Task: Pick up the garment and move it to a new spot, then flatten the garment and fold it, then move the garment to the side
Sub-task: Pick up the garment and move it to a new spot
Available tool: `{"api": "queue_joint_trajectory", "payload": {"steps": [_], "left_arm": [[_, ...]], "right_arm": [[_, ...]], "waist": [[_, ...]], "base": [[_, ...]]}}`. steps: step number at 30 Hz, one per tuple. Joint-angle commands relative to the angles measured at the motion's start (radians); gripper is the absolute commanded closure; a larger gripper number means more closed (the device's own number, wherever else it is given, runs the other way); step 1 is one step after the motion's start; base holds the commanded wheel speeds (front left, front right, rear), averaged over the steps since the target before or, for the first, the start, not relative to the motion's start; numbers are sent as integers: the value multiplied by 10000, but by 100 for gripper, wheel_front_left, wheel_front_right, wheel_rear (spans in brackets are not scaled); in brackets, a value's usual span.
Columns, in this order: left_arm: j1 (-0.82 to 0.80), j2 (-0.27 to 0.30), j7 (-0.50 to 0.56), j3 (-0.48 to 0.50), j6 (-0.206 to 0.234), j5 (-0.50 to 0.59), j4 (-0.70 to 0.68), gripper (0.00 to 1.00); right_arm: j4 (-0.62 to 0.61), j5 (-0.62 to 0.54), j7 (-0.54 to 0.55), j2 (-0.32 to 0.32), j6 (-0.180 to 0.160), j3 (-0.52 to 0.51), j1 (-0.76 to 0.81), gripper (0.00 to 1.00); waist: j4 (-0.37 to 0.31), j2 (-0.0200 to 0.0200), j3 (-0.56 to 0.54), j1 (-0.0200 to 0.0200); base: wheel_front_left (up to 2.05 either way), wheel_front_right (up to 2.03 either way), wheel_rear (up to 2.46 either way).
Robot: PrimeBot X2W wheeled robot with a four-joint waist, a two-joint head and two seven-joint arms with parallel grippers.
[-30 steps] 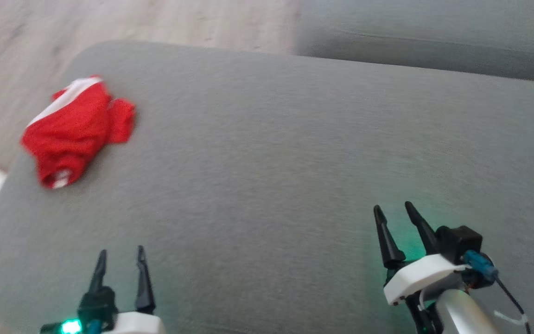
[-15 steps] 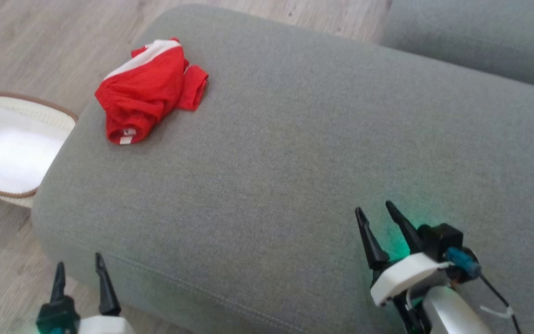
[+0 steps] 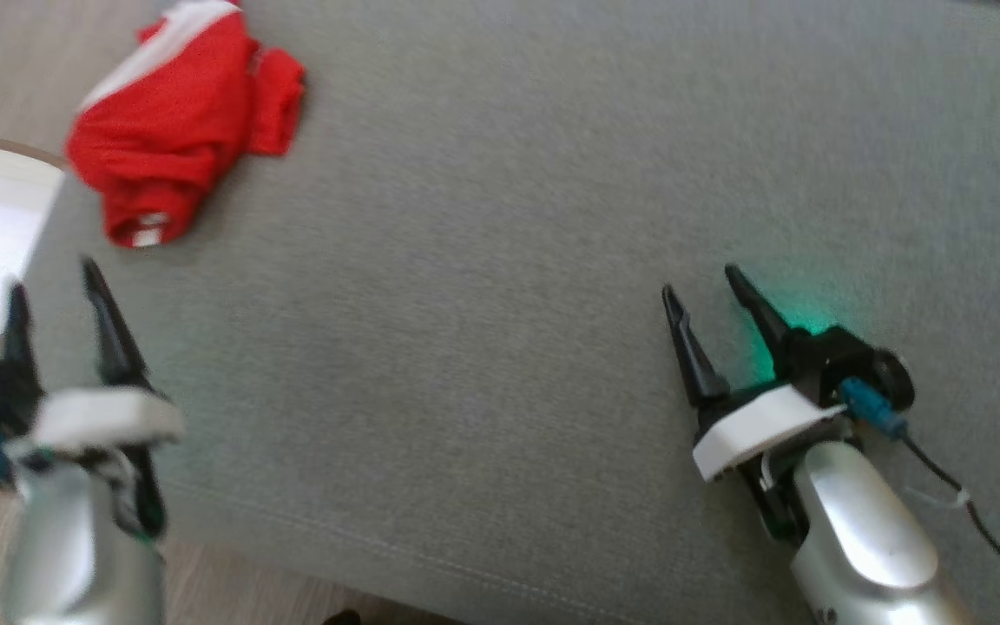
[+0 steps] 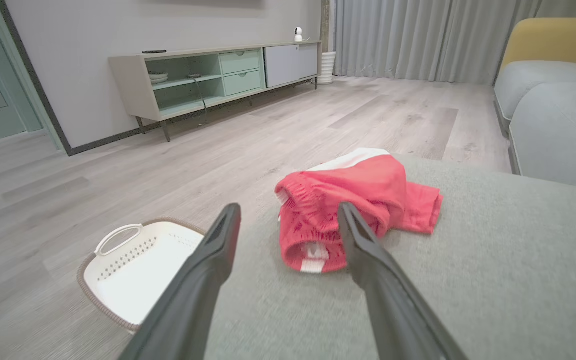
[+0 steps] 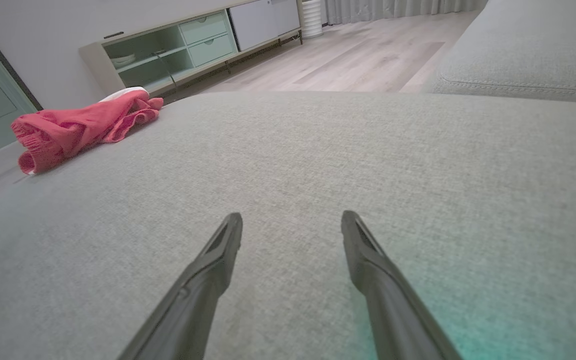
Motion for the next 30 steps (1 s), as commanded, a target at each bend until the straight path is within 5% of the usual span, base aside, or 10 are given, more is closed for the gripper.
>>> {"api": "queue_joint_trajectory", "payload": {"steps": [1, 10, 23, 24, 25, 30], "left_arm": [[-417, 577, -51, 415, -95, 90, -139, 0], [-2854, 1723, -51, 600, -702, 143, 1956, 0], [-4618, 2663, 428, 607, -577, 96, 6348, 0], [-4676, 2638, 507, 552, -641, 88, 6581, 39], [-4719, 2618, 538, 518, -687, 70, 6778, 95], [-4861, 2816, 228, 310, -837, 99, 7087, 100]], "right_arm": [[-398, -86, -65, 23, -6, 223, -247, 0], [-1123, -401, -65, -261, -6, 229, -678, 0], [-1374, -542, -65, -357, -6, -34, -691, 0], [-1376, -546, -65, -362, -6, -57, -696, 0], [-1369, -546, -65, -361, -6, -83, -696, 0], [-1344, -417, -65, -256, -6, -141, -716, 0]], "waist": [[-495, 0, 660, -2], [-1212, 0, 1742, -2], [-1823, 0, 2266, -2], [-1829, 0, 2276, -2], [-1829, 0, 2266, -2], [-1840, 0, 1972, -2]], "base": [[0, 0, 0], [0, 0, 0], [0, 0, 0], [0, 0, 0], [0, 0, 0], [0, 0, 0]]}}
